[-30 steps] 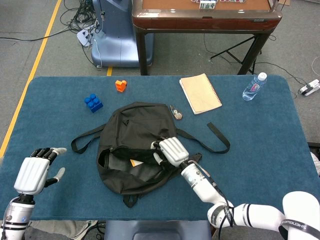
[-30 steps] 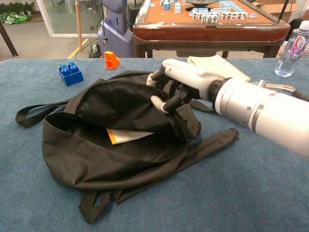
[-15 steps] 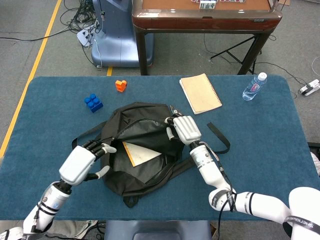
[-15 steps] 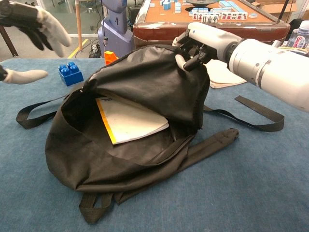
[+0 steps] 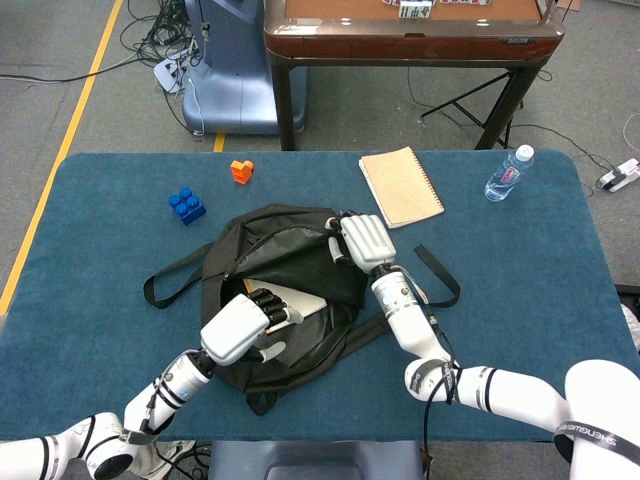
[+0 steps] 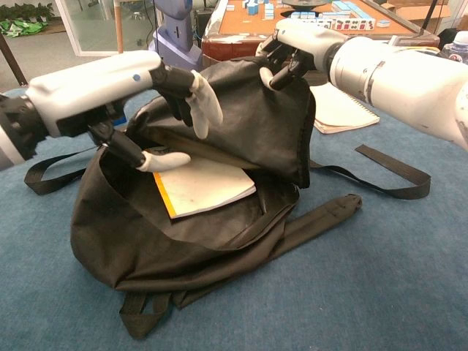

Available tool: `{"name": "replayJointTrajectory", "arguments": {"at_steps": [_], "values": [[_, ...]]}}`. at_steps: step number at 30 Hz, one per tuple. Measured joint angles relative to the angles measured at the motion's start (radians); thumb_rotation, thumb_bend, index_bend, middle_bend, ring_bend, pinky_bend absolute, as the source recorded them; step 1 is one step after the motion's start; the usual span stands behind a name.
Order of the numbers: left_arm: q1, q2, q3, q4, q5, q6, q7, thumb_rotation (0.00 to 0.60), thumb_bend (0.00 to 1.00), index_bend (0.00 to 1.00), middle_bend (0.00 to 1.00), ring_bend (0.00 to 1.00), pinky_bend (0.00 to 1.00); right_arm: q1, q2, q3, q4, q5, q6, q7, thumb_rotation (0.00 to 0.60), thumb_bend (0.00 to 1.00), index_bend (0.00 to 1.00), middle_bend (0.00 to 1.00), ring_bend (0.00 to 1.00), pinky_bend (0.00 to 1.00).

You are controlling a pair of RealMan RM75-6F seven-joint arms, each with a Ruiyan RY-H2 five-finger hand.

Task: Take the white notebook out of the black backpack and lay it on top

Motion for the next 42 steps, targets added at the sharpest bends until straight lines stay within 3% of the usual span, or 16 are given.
{"name": "replayJointTrajectory", "arguments": {"at_steps": [5, 13, 25, 42], "values": [[-0.036, -0.081, 0.016, 0.149, 0.005, -0.017, -0.006, 0.6, 0.31, 0.41, 0.43, 0.37, 0.32, 0.003, 0.006, -0.02, -0.007, 0.009, 0.003, -0.007, 0.6, 0.57, 0.69, 0.48, 0.32, 0.39], [-0.067, -0.185, 0.063, 0.38, 0.01, -0.023, -0.009, 0.6, 0.16, 0.35, 0.41, 0.36, 0.32, -0.005, 0.027, -0.048, -0.021, -0.004, 0.001, 0.018, 0.6, 0.57, 0.69, 0.48, 0.32, 0.39], [-0.115, -0.276, 0.095, 0.602, 0.032, -0.005, 0.026, 0.6, 0.15, 0.34, 0.41, 0.36, 0.32, -0.015, 0.043, -0.07, -0.029, -0.023, 0.01, 0.049, 0.6, 0.57, 0.69, 0.48, 0.32, 0.39], [-0.123, -0.232, 0.149, 0.591, 0.014, -0.019, 0.041, 0.6, 0.15, 0.3, 0.39, 0.34, 0.32, -0.022, 0.046, -0.089, -0.011, -0.033, -0.001, 0.091, 0.6, 0.57, 0.69, 0.48, 0.33, 0.39]]}}
